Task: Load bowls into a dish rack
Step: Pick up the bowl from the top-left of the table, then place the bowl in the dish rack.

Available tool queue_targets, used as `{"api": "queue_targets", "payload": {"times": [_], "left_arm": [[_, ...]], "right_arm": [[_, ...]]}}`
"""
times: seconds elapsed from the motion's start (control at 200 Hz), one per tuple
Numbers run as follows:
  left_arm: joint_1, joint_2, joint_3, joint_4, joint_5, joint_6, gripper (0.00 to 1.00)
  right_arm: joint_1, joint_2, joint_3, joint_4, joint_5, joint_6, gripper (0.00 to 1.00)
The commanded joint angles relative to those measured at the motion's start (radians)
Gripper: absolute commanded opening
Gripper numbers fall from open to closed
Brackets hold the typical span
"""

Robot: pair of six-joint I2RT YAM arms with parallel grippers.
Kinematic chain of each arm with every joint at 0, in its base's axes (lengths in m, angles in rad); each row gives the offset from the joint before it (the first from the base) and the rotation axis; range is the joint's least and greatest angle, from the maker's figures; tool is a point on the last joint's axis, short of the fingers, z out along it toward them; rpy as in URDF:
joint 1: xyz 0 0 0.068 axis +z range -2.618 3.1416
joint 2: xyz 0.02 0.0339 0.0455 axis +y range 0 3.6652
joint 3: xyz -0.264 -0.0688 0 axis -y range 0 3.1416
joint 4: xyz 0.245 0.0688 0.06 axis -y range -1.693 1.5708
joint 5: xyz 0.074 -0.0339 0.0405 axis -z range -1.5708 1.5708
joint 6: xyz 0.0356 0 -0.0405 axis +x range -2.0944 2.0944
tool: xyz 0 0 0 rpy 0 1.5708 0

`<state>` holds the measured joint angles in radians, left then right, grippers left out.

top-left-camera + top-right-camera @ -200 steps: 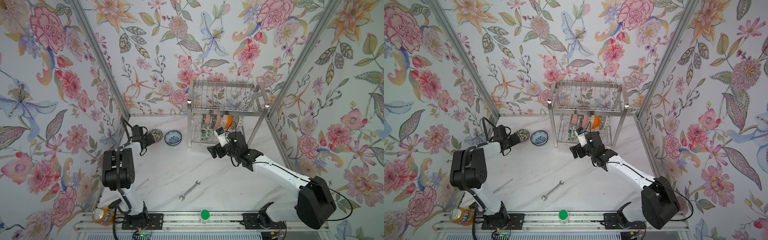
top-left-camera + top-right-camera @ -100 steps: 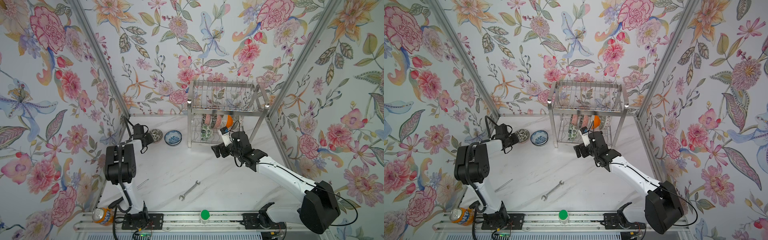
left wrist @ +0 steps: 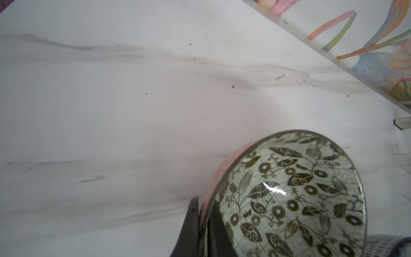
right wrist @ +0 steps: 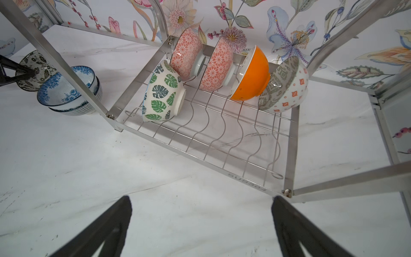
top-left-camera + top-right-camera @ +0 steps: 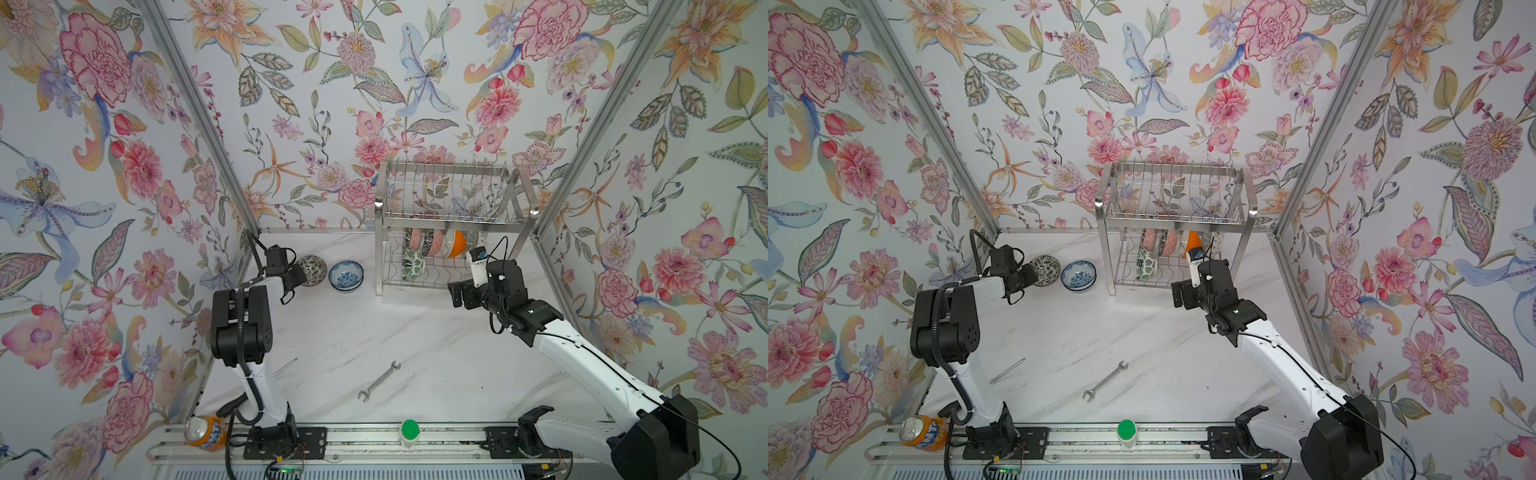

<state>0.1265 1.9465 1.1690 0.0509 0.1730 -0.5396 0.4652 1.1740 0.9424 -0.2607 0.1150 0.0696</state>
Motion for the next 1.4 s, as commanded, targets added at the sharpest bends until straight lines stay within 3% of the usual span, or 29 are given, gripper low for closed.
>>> {"api": "queue_targets", "payload": {"times": [0.0, 0.23, 0.355, 0.646, 0.826, 1.041, 1.196, 1.396], "left_arm": [[0.013, -0.064, 0.014, -0.061, -0.044, 0.037, 0.0], [0.006, -0.295, -0.082, -0.105, -0.06, 0.076, 0.0], [-0.045, -0.459, -0.122, -0.184, -0.079, 0.124, 0.0], [-0.371, -0.702, -0.113, -0.36, -0.111, 0.194, 0.0], [-0.588, -0.702, -0.088, -0.39, -0.122, 0.168, 0.0], [-0.792, -0.606, -0.025, -0.357, -0.137, 0.155, 0.0], [-0.836, -0.547, -0.006, -0.243, -0.09, 0.098, 0.0], [-0.876, -0.482, 0.045, -0.173, -0.108, 0.079, 0.0]], "right_arm": [[-0.012, -0.014, 0.001, -0.047, 0.023, 0.025, 0.99], [-0.028, -0.032, -0.003, -0.055, 0.01, 0.041, 0.99], [-0.03, -0.05, 0.0, -0.056, -0.027, 0.048, 0.99], [-0.015, -0.08, 0.045, -0.041, -0.168, 0.157, 0.99], [0.032, -0.092, 0.061, -0.002, -0.226, 0.259, 0.99], [0.108, -0.049, 0.084, 0.015, -0.217, 0.337, 0.99], [0.15, -0.014, 0.087, 0.007, -0.149, 0.401, 0.97], [0.174, 0.035, 0.105, -0.045, -0.075, 0.44, 0.86]]}}
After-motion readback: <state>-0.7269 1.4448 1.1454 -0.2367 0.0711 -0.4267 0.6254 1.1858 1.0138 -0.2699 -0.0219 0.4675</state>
